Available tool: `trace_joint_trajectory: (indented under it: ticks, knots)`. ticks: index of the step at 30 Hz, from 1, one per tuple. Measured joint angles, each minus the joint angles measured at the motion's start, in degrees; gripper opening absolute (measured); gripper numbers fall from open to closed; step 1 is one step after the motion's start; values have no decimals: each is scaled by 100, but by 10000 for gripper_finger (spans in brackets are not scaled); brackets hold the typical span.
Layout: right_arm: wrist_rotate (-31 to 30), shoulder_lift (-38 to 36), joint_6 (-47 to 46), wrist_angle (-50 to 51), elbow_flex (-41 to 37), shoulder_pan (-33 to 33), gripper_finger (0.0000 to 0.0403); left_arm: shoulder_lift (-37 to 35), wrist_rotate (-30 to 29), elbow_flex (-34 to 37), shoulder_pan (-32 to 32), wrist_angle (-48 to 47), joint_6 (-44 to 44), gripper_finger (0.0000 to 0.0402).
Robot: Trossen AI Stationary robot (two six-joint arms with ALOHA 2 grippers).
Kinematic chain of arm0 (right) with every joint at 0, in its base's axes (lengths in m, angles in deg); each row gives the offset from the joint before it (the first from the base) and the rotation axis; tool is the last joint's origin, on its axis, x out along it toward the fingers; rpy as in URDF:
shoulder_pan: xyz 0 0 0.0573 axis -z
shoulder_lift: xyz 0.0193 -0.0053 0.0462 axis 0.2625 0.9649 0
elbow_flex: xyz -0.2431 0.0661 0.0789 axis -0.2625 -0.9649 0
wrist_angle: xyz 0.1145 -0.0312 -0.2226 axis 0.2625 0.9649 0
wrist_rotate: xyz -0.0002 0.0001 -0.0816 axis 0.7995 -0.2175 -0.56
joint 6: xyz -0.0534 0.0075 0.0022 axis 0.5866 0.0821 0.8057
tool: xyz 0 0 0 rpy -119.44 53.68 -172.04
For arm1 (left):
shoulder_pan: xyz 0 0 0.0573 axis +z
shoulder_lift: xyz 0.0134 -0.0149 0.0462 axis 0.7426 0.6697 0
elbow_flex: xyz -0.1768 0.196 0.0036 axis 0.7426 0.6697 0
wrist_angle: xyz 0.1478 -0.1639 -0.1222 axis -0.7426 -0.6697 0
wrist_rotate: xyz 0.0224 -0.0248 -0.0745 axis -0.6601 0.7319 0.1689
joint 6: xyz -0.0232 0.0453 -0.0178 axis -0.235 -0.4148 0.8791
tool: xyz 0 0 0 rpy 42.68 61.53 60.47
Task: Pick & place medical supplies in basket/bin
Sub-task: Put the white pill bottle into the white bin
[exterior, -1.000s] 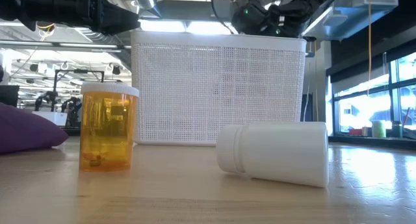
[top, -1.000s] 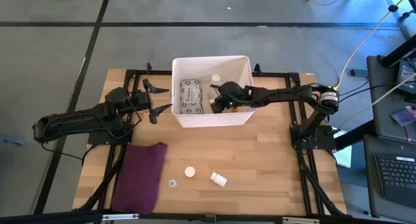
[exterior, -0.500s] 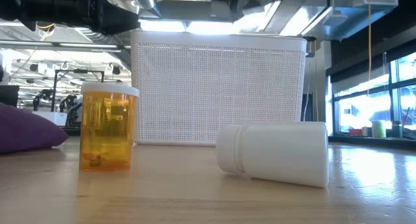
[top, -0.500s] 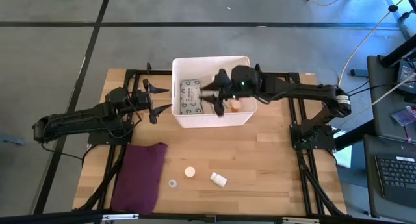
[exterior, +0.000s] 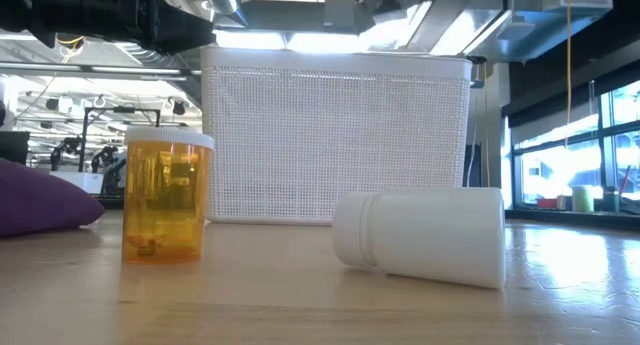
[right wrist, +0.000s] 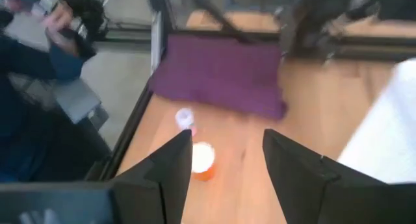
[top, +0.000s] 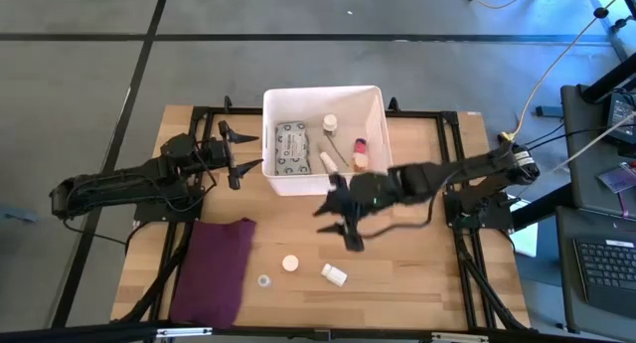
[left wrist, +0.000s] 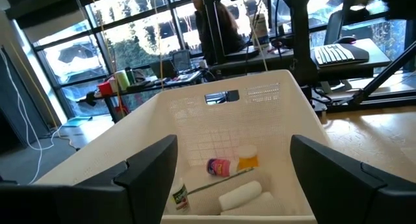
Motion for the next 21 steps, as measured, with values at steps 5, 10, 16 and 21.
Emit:
trace_joint_trajectory:
  ticks: [5, 10, 16, 21]
  knots:
    - [-613, 359, -743, 64, -1, -512, 191, 0, 2, 0, 0, 2, 0, 290]
    - [-1120, 854, -1694, 418, -1, -764, 191, 0, 2, 0, 2, 0, 0, 290]
    - [-987, 1517, -3769, 1038, -7, -818, 191, 0, 2, 0, 0, 1, 2, 290]
    - [-260, 1940, -4372, 1138, -8, -825, 191, 0, 4, 0, 0, 0, 2, 290]
